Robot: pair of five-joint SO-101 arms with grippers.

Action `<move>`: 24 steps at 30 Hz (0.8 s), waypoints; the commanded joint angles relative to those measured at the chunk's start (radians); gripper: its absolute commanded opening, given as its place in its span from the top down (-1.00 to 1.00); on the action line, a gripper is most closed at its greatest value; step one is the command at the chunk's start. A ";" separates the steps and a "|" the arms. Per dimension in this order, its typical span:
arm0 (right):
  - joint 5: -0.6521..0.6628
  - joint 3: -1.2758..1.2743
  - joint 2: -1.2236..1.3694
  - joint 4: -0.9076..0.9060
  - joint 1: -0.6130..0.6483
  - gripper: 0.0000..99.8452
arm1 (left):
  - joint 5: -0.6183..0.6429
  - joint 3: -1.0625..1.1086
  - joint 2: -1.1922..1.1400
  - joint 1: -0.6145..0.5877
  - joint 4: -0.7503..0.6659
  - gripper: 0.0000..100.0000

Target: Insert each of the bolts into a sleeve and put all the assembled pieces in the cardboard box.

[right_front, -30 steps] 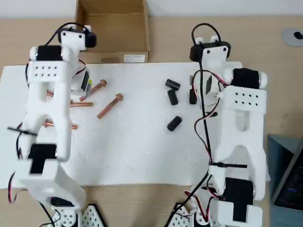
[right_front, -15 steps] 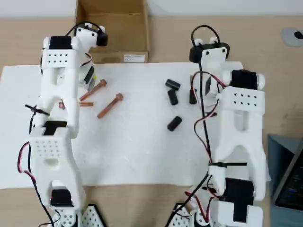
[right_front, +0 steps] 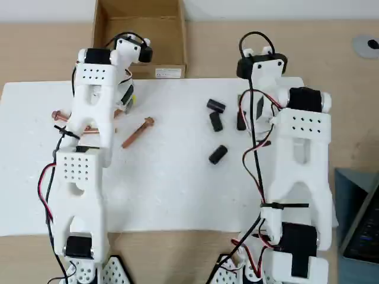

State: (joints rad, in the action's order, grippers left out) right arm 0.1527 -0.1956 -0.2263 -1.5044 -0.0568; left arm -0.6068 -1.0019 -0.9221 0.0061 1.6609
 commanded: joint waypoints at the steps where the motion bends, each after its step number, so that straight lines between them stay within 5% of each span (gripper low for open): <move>1: 0.006 0.005 -0.054 0.008 -0.008 0.98 | -0.003 -0.084 -0.019 0.008 0.000 0.76; 24: 0.005 0.012 -0.070 -0.020 -0.008 0.98 | 0.005 -0.218 -0.153 0.012 0.069 0.99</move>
State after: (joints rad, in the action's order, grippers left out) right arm 0.1527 -0.1956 -0.2263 -1.5167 -0.0568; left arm -0.6068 -1.1569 -1.0802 0.0199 1.6870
